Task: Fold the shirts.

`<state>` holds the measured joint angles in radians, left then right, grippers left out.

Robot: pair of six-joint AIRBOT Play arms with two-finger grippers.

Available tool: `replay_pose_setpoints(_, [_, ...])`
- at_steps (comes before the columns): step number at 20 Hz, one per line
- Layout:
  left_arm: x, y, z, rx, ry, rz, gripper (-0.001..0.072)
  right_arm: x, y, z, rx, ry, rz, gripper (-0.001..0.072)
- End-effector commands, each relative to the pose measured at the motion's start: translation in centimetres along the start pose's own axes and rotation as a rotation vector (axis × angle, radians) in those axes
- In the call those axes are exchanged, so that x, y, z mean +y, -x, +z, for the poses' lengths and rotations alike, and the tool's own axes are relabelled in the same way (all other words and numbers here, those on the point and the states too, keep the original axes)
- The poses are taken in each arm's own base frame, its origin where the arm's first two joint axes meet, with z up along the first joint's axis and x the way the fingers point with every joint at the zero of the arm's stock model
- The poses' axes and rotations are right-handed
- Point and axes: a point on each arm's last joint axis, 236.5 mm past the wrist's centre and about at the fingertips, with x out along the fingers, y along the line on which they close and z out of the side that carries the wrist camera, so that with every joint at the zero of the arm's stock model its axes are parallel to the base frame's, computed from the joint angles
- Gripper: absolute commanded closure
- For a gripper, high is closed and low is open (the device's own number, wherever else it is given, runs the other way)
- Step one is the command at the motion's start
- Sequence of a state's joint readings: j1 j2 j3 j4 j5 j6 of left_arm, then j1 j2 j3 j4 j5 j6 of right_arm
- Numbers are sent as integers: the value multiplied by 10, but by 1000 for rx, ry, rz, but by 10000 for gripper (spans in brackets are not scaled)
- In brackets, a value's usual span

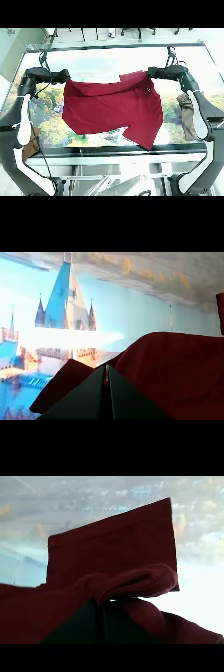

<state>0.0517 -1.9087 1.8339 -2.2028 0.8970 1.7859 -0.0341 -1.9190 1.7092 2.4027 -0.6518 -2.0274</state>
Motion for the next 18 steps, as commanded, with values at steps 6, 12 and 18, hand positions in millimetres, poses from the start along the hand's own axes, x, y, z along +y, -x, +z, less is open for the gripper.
replay_pose_setpoints(6, [-146,184,104,-348,-266,-116,686,124,172,146,-361,253,92,694])
replay_pose_setpoints(12, [-296,472,40,-834,-597,-206,686,282,443,155,-717,629,147,693])
replay_pose_setpoints(18, [-288,600,-54,-1084,-576,-138,686,332,590,99,-909,798,66,693])
